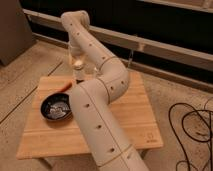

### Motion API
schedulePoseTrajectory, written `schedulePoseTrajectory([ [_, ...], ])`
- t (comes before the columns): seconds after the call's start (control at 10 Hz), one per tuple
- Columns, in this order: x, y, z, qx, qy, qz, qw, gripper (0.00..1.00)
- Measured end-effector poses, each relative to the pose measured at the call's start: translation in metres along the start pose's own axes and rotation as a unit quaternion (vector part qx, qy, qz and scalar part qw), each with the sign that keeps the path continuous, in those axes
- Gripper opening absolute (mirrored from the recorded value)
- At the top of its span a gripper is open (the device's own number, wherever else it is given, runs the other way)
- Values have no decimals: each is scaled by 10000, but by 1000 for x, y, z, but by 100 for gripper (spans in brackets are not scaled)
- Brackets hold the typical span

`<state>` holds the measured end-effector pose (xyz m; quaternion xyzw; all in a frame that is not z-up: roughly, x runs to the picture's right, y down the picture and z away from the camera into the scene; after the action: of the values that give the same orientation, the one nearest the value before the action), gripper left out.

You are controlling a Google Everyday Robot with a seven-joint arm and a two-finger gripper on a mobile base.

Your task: Place the ceramic cup over the eraser

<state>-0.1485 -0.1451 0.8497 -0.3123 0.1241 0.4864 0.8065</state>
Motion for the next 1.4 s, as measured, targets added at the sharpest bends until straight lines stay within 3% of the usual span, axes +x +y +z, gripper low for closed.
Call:
schedulePoseTrajectory([
  [0.5, 3, 11, -3, 252, 167, -129, 9995, 0],
  [1.0, 9, 1, 3, 303, 165, 82, 9994, 0],
  [1.4, 12, 1, 11, 227, 183, 98, 9995, 0],
])
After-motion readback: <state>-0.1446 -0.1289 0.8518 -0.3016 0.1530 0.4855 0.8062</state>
